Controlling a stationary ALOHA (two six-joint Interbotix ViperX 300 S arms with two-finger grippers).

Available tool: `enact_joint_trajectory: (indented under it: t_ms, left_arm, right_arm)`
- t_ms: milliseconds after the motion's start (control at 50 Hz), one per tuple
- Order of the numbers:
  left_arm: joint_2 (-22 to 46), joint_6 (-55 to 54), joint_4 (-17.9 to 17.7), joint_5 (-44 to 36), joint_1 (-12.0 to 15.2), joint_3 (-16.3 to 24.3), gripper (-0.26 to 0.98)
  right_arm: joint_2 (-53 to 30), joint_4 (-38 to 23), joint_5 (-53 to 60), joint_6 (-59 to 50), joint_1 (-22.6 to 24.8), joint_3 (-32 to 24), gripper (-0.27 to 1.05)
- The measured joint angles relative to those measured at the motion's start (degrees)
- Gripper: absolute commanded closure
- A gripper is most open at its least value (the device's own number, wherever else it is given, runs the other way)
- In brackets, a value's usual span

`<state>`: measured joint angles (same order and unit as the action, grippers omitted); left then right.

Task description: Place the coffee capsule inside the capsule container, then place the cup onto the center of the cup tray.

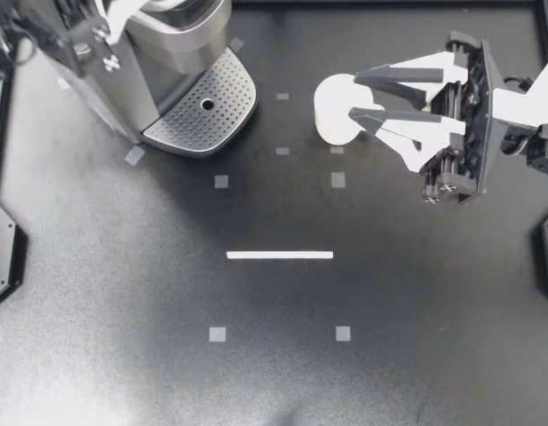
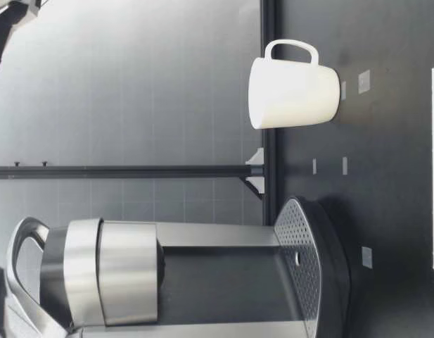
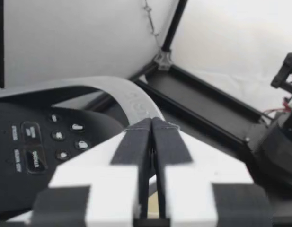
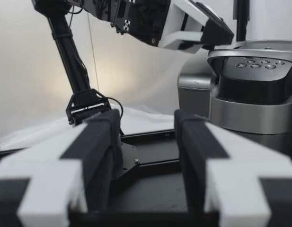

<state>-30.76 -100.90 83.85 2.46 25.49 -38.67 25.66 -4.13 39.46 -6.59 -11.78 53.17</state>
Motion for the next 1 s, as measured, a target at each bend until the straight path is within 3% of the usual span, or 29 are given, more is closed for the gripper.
enact_joint_trajectory:
  t_ms: [400,700,1000]
  left_arm:
    - [4.13,0.18,-1.32,5.80,-3.43,0.35,0.67]
    - [4.75,0.44,-2.11,7.03,-4.22,1.32,0.67]
    - [-2.90,10.11,0.26,11.07,-4.22,4.66,0.67]
  right_arm:
    - [0.00,-0.26,0.09,0.00,0.00,0.53,0.30]
    - [0.18,-0.53,0.26,0.35,0.00,1.14,0.30]
    - [1.41,-0.53,-5.01,4.13,-0.26,0.18,0.30]
